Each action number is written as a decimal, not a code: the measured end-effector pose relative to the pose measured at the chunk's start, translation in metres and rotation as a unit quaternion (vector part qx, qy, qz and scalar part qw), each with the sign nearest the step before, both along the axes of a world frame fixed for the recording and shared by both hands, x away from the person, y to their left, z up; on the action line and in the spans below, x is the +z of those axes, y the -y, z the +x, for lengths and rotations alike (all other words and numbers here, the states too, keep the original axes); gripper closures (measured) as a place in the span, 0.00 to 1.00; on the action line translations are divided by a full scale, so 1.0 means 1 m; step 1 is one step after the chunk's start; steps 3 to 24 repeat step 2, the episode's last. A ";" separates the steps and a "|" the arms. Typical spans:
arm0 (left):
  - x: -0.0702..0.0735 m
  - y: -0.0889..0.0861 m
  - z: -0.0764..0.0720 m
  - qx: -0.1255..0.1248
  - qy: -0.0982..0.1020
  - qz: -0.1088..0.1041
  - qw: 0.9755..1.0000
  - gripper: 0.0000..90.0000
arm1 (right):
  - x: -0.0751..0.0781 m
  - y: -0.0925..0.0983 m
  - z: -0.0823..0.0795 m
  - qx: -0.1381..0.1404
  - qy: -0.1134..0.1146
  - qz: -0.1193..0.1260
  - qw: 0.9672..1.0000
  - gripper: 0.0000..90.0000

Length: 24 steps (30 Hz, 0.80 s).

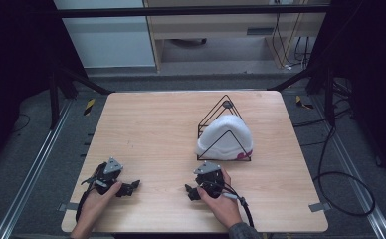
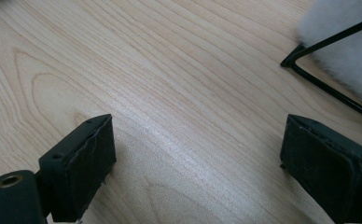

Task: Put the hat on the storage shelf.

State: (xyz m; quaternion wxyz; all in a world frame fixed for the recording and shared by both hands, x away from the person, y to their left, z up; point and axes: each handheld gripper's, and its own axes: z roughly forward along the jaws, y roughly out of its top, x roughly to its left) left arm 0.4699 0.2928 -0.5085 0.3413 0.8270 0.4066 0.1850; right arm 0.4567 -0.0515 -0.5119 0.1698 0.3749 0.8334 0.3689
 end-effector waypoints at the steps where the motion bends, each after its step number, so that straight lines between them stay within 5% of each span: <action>1: 0.000 0.000 0.000 0.000 0.000 0.000 1.000 0.02 | 0.000 0.000 -0.001 -0.005 -0.001 0.000 1.000 0.11; 24: 0.000 0.000 0.000 0.000 0.000 0.000 1.000 0.02 | 0.000 0.000 -0.002 -0.008 0.000 0.000 1.000 0.11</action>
